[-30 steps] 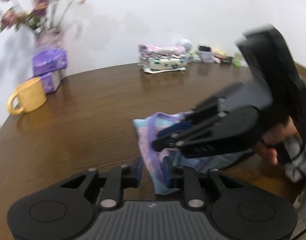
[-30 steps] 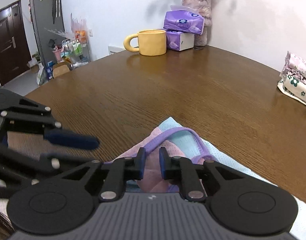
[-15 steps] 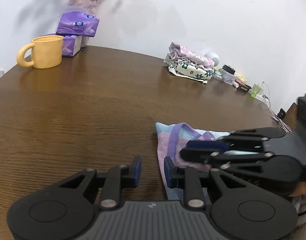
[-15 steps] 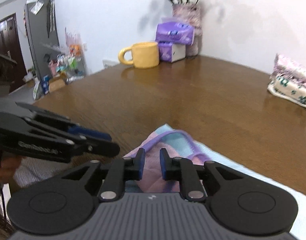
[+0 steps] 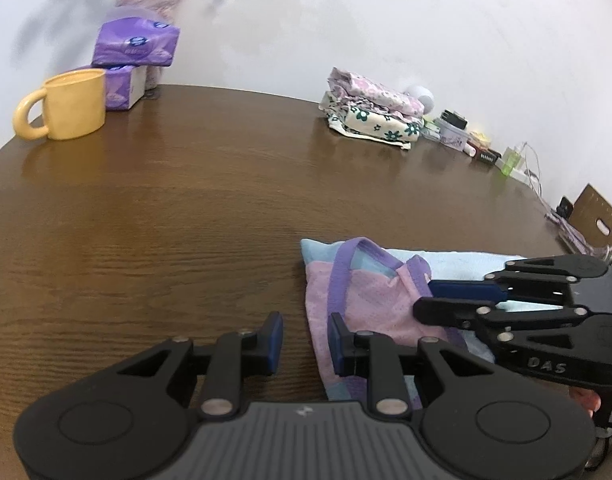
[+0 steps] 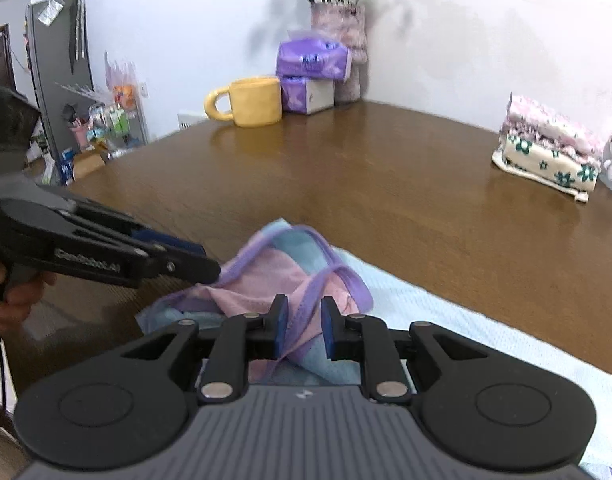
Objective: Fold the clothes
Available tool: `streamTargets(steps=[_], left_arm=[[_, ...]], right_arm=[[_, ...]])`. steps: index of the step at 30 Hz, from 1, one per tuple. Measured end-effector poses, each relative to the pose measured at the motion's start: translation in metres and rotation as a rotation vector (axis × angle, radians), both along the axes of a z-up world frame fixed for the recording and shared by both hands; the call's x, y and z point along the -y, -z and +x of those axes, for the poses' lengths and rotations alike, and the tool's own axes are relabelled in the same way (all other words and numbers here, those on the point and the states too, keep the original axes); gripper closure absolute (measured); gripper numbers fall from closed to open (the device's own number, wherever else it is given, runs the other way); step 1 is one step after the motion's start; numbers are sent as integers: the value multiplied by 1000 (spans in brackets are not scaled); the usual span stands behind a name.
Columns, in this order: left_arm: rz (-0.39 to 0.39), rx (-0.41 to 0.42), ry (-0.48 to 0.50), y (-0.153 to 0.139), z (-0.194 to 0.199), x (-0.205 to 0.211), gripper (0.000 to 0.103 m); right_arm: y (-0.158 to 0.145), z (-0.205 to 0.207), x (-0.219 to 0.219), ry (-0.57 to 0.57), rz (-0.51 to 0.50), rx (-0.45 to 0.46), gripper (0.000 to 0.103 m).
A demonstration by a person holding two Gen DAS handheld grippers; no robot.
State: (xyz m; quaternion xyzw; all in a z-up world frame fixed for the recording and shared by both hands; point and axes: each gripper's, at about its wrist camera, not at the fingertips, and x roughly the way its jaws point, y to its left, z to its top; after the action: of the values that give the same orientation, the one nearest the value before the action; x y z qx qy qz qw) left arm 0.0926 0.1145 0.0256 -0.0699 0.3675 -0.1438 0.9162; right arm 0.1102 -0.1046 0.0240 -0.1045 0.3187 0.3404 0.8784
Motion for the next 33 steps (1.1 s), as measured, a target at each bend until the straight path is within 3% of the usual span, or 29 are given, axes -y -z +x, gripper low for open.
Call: streamTargets(steps=[5,8,12,16,19,21,33], left_arm=[[4,-23,0,-2,6,2,79],[-20,-52,-4,-4,13,-1,72],[7,-78,11,-7,21,7,69],[59,-72,19,-7,25,18,75],[64,-76,16,-6,26,23,96],[58,-81,12,-6,27,27,98],[203,-15,13,-25,22,53,100]], right_arm=[[3,2,-1,-7,-8,-4,86],[4,2,3,-5,15,-12,86],[5,4,10,3,52,-31,86],[6,4,12,2,63,-29,85],[7,4,14,1,72,-32,84],[7,5,15,-1,77,-34,84],[5,9,27,-21,159,-65,81]])
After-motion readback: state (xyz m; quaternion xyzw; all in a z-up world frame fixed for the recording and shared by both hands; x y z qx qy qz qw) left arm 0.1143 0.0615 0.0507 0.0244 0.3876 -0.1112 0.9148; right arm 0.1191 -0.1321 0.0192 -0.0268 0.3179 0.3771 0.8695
